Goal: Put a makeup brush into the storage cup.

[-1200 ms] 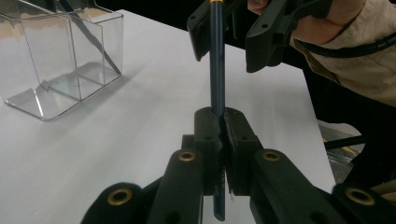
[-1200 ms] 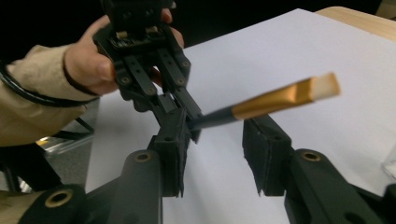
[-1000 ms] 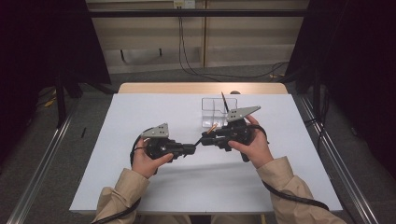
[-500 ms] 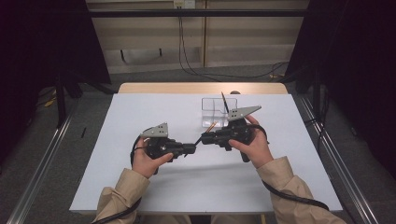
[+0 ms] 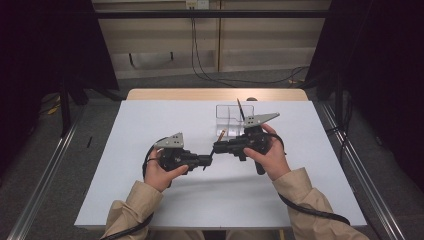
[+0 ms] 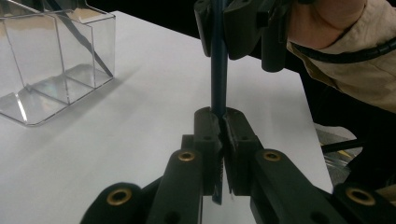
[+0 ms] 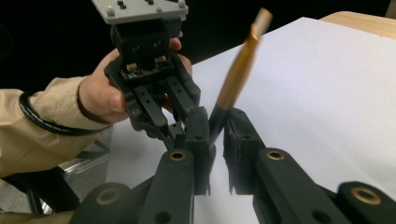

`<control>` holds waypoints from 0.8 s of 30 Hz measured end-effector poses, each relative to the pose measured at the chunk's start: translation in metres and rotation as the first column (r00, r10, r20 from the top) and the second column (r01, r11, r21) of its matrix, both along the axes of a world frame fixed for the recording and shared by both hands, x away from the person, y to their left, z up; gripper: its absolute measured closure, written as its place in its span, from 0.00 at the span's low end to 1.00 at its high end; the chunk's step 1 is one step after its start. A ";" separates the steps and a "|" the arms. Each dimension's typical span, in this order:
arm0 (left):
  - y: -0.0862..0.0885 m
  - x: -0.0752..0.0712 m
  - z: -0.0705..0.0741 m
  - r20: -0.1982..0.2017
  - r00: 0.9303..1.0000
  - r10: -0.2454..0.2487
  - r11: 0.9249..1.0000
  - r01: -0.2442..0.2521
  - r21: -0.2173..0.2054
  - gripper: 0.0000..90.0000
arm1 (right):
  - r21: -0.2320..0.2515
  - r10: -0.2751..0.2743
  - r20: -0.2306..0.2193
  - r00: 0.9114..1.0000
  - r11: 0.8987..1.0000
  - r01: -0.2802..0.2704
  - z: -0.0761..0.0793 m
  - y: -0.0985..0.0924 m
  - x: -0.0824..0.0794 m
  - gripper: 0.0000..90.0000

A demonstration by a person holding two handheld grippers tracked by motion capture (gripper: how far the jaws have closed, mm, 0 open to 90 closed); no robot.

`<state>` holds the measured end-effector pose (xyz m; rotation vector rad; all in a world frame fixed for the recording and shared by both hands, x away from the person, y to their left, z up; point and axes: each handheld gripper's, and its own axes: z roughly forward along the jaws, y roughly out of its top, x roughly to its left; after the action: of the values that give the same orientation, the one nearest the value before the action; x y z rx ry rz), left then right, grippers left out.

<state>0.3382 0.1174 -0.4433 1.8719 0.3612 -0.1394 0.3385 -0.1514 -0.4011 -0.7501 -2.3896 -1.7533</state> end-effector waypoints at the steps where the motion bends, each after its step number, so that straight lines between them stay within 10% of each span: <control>1: -0.001 0.000 -0.001 -0.002 1.000 -0.001 1.000 0.001 -0.001 0.94 | 0.011 0.002 -0.010 1.000 1.000 -0.002 0.000 0.000 0.000 0.92; 24: -0.010 0.000 -0.005 -0.029 1.000 0.013 0.999 -0.014 -0.045 0.93 | 0.069 -0.040 -0.024 0.999 0.997 0.042 -0.003 0.003 0.000 0.94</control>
<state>0.3377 0.1077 -0.4483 1.8239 0.3871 -0.1644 0.3381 -0.1480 -0.4041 -0.8111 -2.3015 -1.8224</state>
